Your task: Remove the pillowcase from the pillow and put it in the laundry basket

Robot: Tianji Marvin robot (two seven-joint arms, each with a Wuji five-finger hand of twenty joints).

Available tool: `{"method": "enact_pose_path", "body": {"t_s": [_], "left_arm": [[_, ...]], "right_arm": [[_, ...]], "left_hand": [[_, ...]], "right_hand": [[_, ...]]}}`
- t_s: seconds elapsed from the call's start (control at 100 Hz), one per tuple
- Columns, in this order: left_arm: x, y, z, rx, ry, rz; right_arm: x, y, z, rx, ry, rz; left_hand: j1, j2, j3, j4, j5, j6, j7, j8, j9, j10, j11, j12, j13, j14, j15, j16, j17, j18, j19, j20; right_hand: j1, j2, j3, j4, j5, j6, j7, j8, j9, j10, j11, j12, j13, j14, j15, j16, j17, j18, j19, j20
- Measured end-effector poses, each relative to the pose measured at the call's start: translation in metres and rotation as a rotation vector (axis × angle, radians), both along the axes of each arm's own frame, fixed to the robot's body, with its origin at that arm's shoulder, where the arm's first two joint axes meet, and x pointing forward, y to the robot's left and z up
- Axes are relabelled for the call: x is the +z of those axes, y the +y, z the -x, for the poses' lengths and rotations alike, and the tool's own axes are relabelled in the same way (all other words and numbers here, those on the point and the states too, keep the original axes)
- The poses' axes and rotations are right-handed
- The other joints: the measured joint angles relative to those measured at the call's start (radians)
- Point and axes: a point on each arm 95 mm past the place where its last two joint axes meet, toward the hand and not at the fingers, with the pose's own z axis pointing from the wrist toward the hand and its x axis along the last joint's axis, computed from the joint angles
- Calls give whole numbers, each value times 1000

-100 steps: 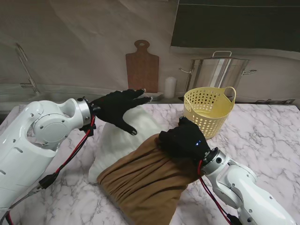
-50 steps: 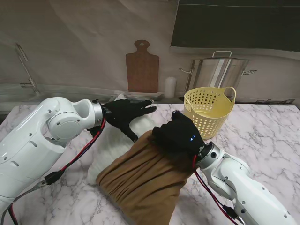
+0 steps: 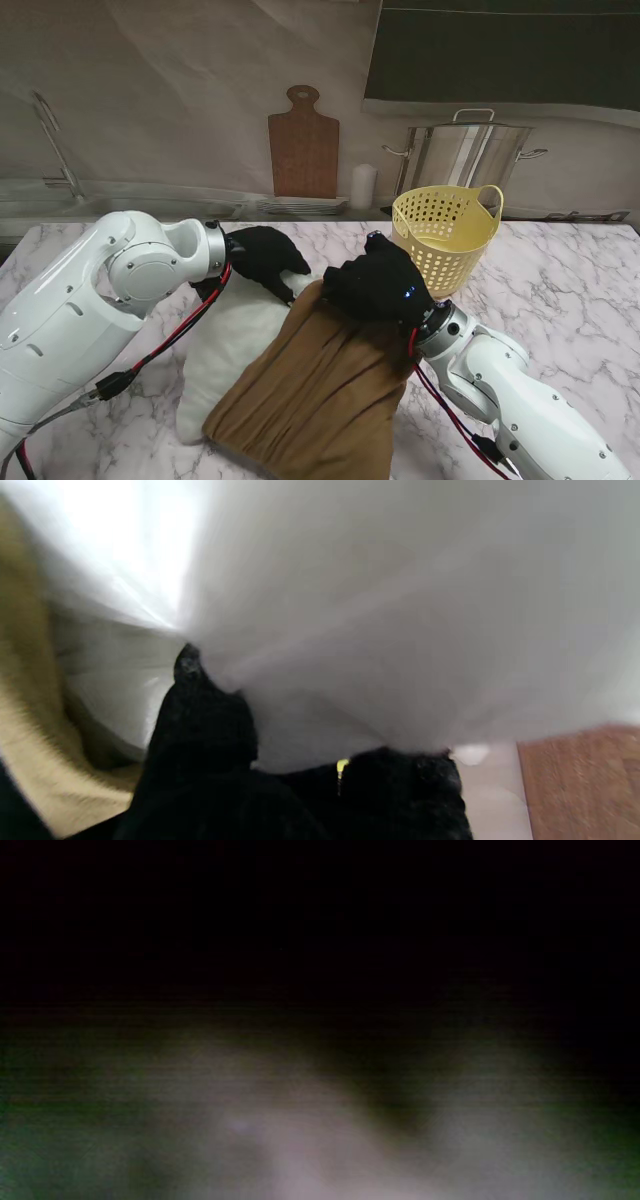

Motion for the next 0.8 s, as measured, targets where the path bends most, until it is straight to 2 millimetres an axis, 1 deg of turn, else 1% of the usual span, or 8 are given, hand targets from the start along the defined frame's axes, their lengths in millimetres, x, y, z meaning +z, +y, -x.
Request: {"method": "enact_pose_path", "body": {"t_s": [0.04, 0.08, 0.12, 0.17, 0.28, 0.37, 0.51, 0.8], "left_arm": [[0, 1, 0, 0, -67, -33], [2, 3, -1, -6, -165, -51], [4, 5, -1, -11, -251, -45], [5, 8, -1, -1, -301, -10], [8, 13, 0, 30, -315, 25], [14, 18, 0, 49, -359, 4], [22, 27, 0, 59, -413, 20], [20, 39, 1, 81, -423, 27]], "right_arm": [[0, 0, 0, -4, 0, -1], [0, -2, -1, -10, 0, -3], [0, -3, -1, -19, -2, -5], [0, -6, -2, -32, -5, -7], [1, -14, -3, -65, -11, -6], [2, -20, -4, -97, -5, 7], [3, -31, -3, -148, 21, 56], [-9, -57, 4, -263, 93, 124]], "left_hand": [[0, 8, -10, -3, 0, 0, 8, 38, 8, 0, 15, 2, 14, -13, 11, 0, 24, 0, 4, 0], [0, 18, -19, -11, 0, 0, 13, 62, 13, 5, 27, 4, 15, -13, 18, 1, 43, 6, 6, -2], [-1, 21, -20, -16, 0, 0, 20, 86, 13, 5, 36, 8, 23, -13, 24, 8, 47, 6, 6, -5], [-1, 30, -21, -16, 0, 0, 20, 112, 13, 6, 40, 17, 23, -13, 30, 14, 48, 6, 6, -7], [-1, 38, -21, -16, 0, 0, 20, 149, 13, 6, 47, 27, 23, -16, 40, 24, 48, 6, 6, -19], [-10, 50, -25, -18, -1, 0, 20, 165, 13, 5, 47, 28, 23, -27, 40, 24, 48, 6, 6, -21], [-18, 62, -25, -26, -12, 0, 21, 188, 2, -18, 47, 29, 23, -41, 40, 24, 48, 3, 6, -28], [-21, 98, -25, -26, -13, -6, 21, 198, -7, -36, 47, 29, 23, -57, 39, 24, 57, 2, 6, -29]], "right_hand": [[0, 0, -5, 0, -1, -4, -1, 0, 0, 0, 0, 0, 0, 0, -3, 0, 0, 0, -1, 0], [0, 0, -5, 0, -2, -5, -10, 0, -1, 0, 0, 0, 0, 0, -12, 0, 0, 0, -1, 0], [0, 0, -5, 0, -8, -5, -11, 0, -1, 0, -1, 0, 0, 0, -17, 0, -2, 0, -1, 0], [0, 0, -5, 0, -12, -5, -11, 0, -2, 0, -1, 0, 0, 0, -26, -1, -4, 0, -1, 0], [0, 0, -5, 0, -17, -7, -11, 1, -2, -2, -3, 0, 0, 0, -51, -3, -4, 0, -2, 0], [0, 6, -9, 0, -27, -7, -25, 1, -14, -4, -5, 0, -15, -3, -68, -12, -5, 0, -2, -1], [0, 22, -9, 0, -42, -8, -64, 1, -25, -16, -15, 0, -32, -12, -126, -35, -6, 0, -2, -1], [-3, 25, -9, -2, -73, -8, -91, 0, -25, -36, -16, 1, -42, -28, -150, -47, -4, 0, -2, -1]]}}
